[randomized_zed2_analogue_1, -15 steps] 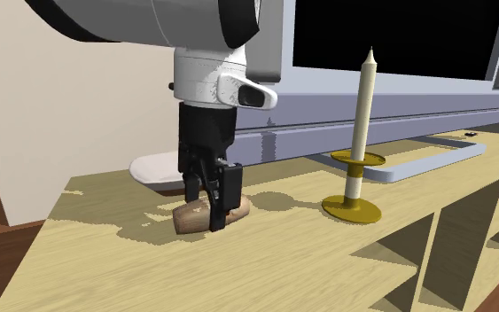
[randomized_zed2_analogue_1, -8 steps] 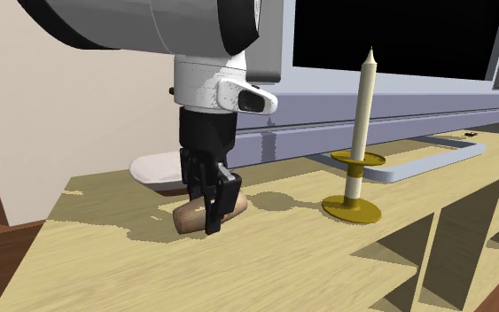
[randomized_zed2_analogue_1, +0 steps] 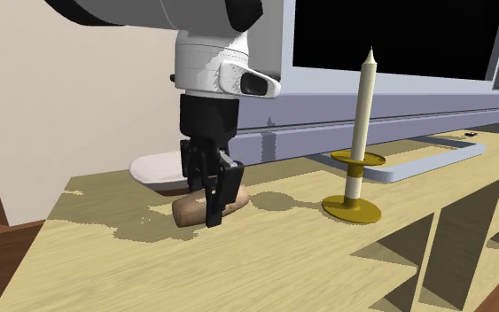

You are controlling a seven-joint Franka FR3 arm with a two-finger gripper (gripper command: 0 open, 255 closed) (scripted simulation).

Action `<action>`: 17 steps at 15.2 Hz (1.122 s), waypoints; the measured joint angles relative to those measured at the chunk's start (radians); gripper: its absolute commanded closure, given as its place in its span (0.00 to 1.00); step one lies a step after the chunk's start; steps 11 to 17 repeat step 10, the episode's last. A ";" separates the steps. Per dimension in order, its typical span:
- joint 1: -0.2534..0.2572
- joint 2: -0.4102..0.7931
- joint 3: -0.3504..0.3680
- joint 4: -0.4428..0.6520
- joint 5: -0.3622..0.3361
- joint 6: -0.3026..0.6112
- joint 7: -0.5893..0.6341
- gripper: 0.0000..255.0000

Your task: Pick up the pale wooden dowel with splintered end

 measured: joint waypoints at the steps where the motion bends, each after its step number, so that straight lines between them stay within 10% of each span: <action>1: -0.001 -0.011 -0.004 0.007 -0.002 -0.018 0.000 1.00; 17: -0.022 -0.033 -0.018 0.108 -0.020 -0.166 0.005 1.00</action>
